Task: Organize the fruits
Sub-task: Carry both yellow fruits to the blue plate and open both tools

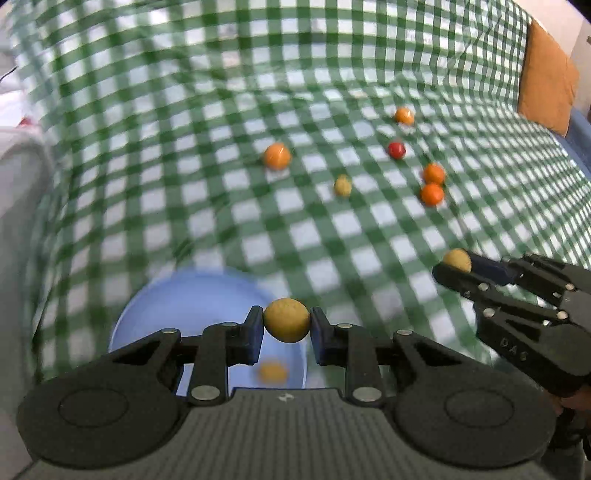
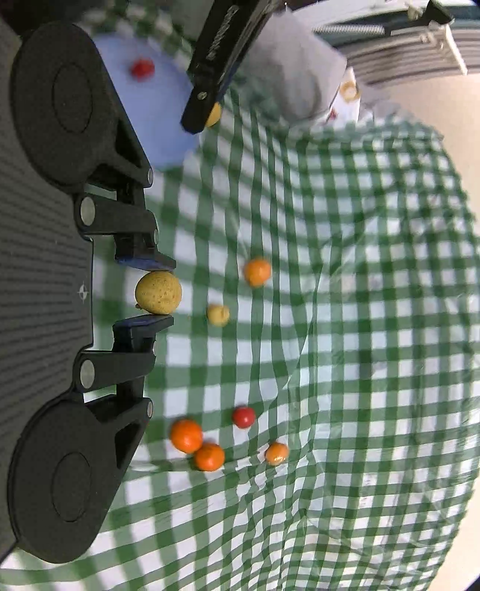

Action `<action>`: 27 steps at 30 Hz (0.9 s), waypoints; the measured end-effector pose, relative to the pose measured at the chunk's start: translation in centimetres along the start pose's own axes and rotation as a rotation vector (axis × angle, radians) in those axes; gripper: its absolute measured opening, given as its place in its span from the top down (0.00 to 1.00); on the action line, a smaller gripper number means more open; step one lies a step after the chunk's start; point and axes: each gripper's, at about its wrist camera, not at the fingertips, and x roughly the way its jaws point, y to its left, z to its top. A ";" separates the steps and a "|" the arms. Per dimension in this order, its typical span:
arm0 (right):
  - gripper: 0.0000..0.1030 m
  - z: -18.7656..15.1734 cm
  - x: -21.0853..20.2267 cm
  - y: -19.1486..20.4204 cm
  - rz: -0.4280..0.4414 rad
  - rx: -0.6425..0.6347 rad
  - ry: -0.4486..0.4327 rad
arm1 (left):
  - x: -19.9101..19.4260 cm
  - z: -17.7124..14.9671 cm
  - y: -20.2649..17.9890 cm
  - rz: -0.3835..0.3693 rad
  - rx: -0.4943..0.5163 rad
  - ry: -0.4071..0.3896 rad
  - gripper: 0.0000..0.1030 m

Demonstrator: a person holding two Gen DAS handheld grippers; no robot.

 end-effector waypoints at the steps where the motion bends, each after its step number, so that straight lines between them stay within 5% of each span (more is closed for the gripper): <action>1: 0.74 0.0 -1.0 0.8 0.012 0.007 0.006 | -1.0 -1.0 0.2 0.007 -0.007 0.003 0.71; 15: 0.74 -1.1 -10.8 12.2 0.181 -0.058 0.053 | -12.3 -10.9 3.2 0.066 -0.118 -0.101 0.71; 27: 0.74 -1.7 -12.5 15.3 0.173 -0.124 0.063 | -14.2 -13.7 6.1 0.086 -0.191 -0.130 0.71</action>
